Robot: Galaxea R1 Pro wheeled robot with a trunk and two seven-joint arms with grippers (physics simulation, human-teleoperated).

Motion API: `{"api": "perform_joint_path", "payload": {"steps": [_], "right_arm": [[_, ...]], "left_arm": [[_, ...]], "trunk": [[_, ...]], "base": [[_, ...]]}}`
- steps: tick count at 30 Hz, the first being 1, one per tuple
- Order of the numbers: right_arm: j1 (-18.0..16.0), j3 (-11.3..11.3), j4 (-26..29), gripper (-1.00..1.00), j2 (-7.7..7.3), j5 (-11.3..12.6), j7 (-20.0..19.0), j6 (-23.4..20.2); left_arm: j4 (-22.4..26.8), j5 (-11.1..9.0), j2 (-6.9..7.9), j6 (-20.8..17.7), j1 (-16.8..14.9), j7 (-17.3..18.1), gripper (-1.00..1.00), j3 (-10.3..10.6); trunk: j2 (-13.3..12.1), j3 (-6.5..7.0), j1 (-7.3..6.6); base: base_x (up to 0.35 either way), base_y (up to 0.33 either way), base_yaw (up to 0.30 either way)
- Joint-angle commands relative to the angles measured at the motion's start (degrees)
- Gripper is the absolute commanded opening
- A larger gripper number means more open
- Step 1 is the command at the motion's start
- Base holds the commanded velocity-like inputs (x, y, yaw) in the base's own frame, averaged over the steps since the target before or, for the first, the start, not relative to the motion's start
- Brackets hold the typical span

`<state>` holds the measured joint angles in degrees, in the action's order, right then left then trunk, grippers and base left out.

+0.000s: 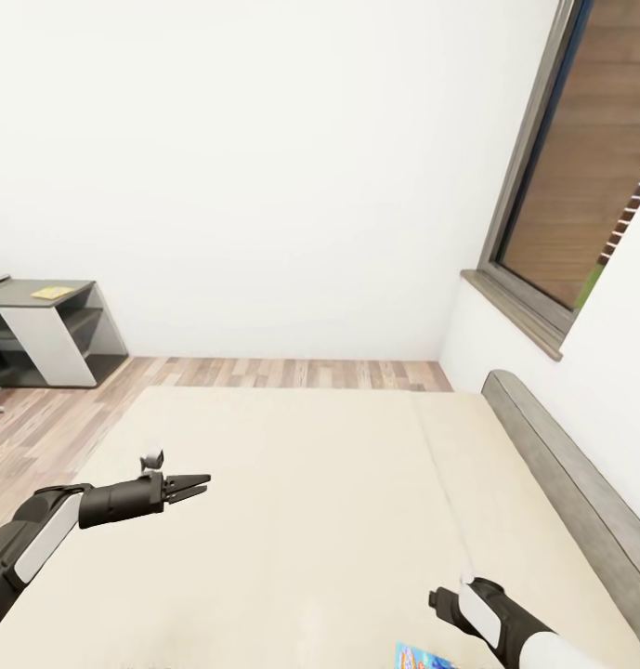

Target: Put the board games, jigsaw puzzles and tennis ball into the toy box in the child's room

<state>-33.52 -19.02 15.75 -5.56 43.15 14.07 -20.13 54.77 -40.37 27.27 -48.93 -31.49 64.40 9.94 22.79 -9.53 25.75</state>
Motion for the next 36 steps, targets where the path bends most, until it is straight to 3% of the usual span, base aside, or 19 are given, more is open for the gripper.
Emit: {"api": "perform_joint_path", "payload": {"steps": [1,36], "right_arm": [[0.0,-0.5,0.2,1.00,0.01,0.5,0.4,-0.3],[0.0,-0.5,0.2,1.00,0.19,0.4,0.4,-0.3]], "left_arm": [[0.0,-0.3,0.06,-0.4,-0.1,0.0,1.00,0.2],[0.0,-0.2,-0.21,-0.3,-0.1,-0.3,1.00,0.2]], "trunk": [[0.1,-0.22,0.03],[0.1,-3.52,0.03]], "base": [[0.000,0.000,0.000],[0.000,0.000,0.000]]}}
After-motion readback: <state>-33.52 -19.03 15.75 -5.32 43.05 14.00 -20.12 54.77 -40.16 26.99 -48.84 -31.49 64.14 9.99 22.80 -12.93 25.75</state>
